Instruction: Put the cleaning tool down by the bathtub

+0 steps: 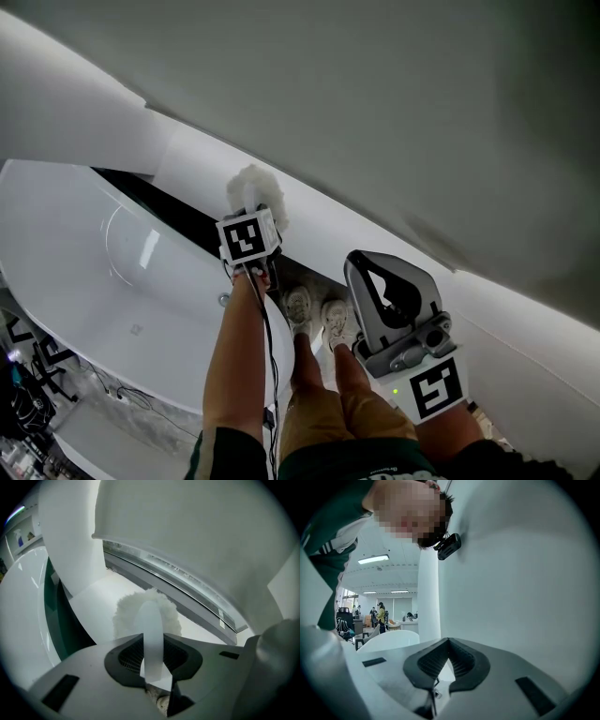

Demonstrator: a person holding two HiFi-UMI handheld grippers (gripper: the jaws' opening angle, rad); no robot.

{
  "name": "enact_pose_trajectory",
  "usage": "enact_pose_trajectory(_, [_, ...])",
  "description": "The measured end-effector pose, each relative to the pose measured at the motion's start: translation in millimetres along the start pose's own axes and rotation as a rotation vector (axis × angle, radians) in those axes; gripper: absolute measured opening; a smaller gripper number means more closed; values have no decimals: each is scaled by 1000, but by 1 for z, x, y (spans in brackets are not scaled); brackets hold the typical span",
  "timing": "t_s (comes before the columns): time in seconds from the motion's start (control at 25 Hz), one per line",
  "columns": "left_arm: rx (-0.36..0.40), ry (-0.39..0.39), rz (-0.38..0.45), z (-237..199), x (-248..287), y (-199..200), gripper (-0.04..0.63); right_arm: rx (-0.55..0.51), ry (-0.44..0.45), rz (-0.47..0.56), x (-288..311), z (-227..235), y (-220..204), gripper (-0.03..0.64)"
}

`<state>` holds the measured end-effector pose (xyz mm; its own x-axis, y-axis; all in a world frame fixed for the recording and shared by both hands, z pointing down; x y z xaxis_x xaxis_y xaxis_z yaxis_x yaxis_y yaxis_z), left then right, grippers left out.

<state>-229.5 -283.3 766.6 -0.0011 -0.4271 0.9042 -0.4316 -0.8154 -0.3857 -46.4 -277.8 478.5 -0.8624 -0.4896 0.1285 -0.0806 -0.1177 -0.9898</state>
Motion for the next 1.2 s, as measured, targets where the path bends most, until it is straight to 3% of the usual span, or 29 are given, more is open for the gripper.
enact_pose_trajectory(0.32, [19, 17, -19, -6, 25, 12, 94, 24, 1, -3, 1, -2, 4, 17])
enact_pose_trajectory(0.48, [-53, 9, -183, -8, 36, -14, 94, 36, -3, -2, -1, -2, -1, 16])
enact_pose_trajectory(0.6, [-82, 1, -234, -8, 41, -20, 94, 33, 0, -7, -1, -2, 0, 17])
enact_pose_trajectory(0.76, [-88, -16, -196, -11, 52, -13, 94, 33, -2, -11, 0, -2, 4, 17])
enact_pose_trajectory(0.92, [-102, -7, -213, -12, 53, -15, 94, 36, -3, -17, 0, -3, 3, 17])
enact_pose_trajectory(1.2, [-51, -18, -90, -13, 65, -6, 94, 39, -13, -25, -1, -3, 0, 16])
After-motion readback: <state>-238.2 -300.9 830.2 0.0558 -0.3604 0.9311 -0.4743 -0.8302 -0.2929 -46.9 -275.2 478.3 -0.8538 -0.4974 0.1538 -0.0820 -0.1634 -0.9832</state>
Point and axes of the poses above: the fingertips, and each gripper's own axes: x forward along the fingers, z to its right, y out of its top, the point moved 4 cm from there along -x, backward along the fingers, and after that the axes turned 1 degree about -x, right-handed, at the moved point
